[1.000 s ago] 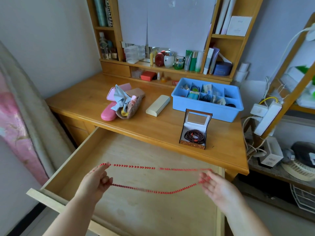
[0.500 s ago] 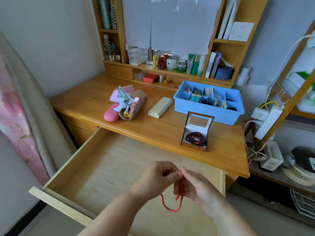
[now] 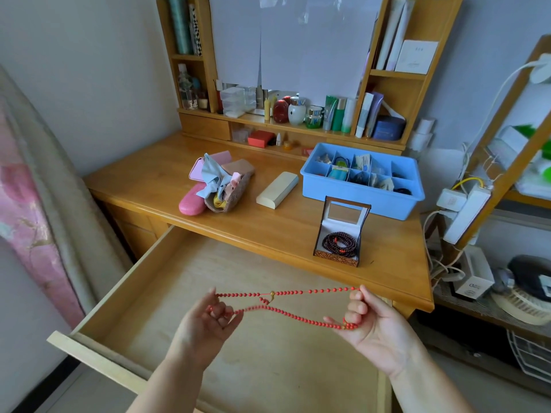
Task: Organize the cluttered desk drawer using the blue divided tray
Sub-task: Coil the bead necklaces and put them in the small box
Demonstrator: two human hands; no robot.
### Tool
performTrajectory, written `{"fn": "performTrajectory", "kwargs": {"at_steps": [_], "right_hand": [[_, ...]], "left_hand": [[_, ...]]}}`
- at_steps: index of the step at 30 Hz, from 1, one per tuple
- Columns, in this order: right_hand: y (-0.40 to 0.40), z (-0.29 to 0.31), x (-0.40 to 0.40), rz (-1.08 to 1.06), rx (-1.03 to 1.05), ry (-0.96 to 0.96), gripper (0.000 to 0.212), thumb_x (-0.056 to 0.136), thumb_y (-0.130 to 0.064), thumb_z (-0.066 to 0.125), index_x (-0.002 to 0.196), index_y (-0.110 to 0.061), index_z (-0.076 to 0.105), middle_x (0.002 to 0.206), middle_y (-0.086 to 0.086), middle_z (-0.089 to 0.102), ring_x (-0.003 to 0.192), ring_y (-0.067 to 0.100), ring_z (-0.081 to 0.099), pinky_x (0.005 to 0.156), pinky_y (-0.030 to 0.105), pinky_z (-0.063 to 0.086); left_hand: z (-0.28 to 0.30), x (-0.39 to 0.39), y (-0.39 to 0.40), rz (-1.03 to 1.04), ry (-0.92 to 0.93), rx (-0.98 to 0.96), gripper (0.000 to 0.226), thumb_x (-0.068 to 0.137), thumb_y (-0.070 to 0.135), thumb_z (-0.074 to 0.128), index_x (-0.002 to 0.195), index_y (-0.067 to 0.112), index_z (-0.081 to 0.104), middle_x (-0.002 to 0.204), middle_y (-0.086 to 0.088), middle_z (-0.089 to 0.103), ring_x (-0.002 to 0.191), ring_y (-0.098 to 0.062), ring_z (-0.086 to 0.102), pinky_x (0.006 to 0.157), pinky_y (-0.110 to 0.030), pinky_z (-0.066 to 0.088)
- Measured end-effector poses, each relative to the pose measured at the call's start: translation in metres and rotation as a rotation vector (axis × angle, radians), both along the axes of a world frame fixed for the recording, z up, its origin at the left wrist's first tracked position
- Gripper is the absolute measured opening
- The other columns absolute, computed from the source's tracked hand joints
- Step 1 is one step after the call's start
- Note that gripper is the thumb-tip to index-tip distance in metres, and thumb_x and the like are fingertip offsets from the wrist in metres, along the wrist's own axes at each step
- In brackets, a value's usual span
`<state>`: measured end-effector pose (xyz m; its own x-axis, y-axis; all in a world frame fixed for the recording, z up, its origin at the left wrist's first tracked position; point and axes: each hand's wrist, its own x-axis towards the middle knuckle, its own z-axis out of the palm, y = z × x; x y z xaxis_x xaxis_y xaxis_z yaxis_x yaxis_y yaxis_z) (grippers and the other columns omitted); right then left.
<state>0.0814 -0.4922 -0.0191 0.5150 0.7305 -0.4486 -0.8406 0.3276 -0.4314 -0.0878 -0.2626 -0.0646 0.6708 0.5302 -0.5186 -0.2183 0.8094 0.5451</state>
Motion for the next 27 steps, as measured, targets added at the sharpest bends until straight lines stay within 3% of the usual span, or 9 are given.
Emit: {"fn": "performTrajectory", "kwargs": {"at_steps": [3,5,8,11,15,18,21,24,27], "right_hand": [[0.004,-0.005,-0.003,0.006,0.028,0.006,0.019,0.084,-0.023,0.053,0.072,-0.01,0.062,0.048,-0.001,0.044,0.046,0.018,0.051,0.096,0.056,0.037],[0.008,-0.008,-0.005,0.019,0.02,-0.023,0.019,0.083,-0.022,0.054,0.077,-0.011,0.068,0.05,-0.001,0.048,0.051,0.019,0.056,0.096,0.055,0.035],[0.013,-0.007,-0.007,0.073,0.042,-0.146,0.023,0.085,-0.023,0.053,0.095,-0.015,0.072,0.076,0.004,0.066,0.075,0.022,0.066,0.101,0.052,0.032],[0.019,-0.005,-0.014,0.204,-0.048,-0.357,0.036,0.086,-0.031,0.051,0.117,-0.017,0.063,0.113,0.01,0.068,0.097,0.023,0.065,0.094,0.044,0.038],[0.021,-0.001,-0.025,0.386,-0.256,-0.608,0.036,0.079,-0.035,0.066,0.093,-0.002,0.064,0.071,0.01,0.06,0.062,0.02,0.055,0.066,0.033,0.037],[0.014,0.001,-0.023,0.468,-0.288,-0.56,0.025,0.079,-0.029,0.068,0.08,-0.004,0.063,0.05,0.002,0.035,0.043,0.013,0.031,0.061,0.028,0.042],[0.007,0.004,-0.018,0.46,-0.245,-0.45,0.017,0.081,-0.02,0.063,0.075,-0.003,0.064,0.047,-0.002,0.027,0.038,0.011,0.028,0.054,0.024,0.045],[-0.001,-0.001,-0.012,0.433,-0.195,-0.337,0.016,0.081,-0.017,0.06,0.074,-0.002,0.06,0.046,-0.001,0.028,0.041,0.014,0.035,0.045,0.022,0.038],[-0.008,-0.011,-0.009,0.518,-0.149,-0.319,0.017,0.086,-0.016,0.065,0.076,-0.004,0.061,0.045,0.0,0.032,0.044,0.018,0.044,0.075,0.04,0.048]], "left_hand": [[-0.002,0.006,-0.011,0.085,-0.049,-0.029,0.024,0.095,0.021,0.048,0.073,0.011,0.056,0.049,0.001,0.041,0.044,-0.014,0.05,0.077,-0.039,0.058],[0.003,0.016,-0.024,0.008,0.106,0.144,0.017,0.095,0.013,0.048,0.08,0.008,0.056,0.048,0.003,0.036,0.039,-0.012,0.04,0.057,-0.027,0.054],[0.019,0.025,-0.044,-0.31,0.433,0.957,0.016,0.092,0.014,0.056,0.079,0.012,0.065,0.049,0.009,0.04,0.042,-0.009,0.035,0.046,-0.022,0.035],[0.043,0.034,-0.066,-0.686,0.384,1.606,0.013,0.087,0.028,0.061,0.075,0.025,0.066,0.049,0.01,0.049,0.046,-0.004,0.041,0.048,-0.017,0.03],[0.062,0.051,-0.077,-0.688,0.33,1.744,0.022,0.081,0.036,0.062,0.066,0.022,0.056,0.048,0.011,0.048,0.046,-0.005,0.042,0.044,-0.019,0.025],[0.058,0.057,-0.063,-0.613,0.456,1.596,0.042,0.072,0.045,0.073,0.053,0.023,0.042,0.045,0.01,0.038,0.042,-0.005,0.037,0.044,-0.016,0.029],[0.048,0.048,-0.047,-0.611,0.357,0.969,0.051,0.062,0.051,0.078,0.055,0.018,0.039,0.046,0.009,0.036,0.04,-0.006,0.04,0.065,-0.029,0.053],[0.031,0.033,-0.03,-0.487,0.209,0.456,0.043,0.065,0.041,0.072,0.055,0.018,0.037,0.047,0.003,0.029,0.04,-0.011,0.036,0.076,-0.039,0.056],[0.021,0.024,-0.021,-0.287,0.042,0.143,0.033,0.076,0.029,0.065,0.053,0.015,0.045,0.047,0.001,0.032,0.042,-0.013,0.041,0.081,-0.043,0.055]]}}
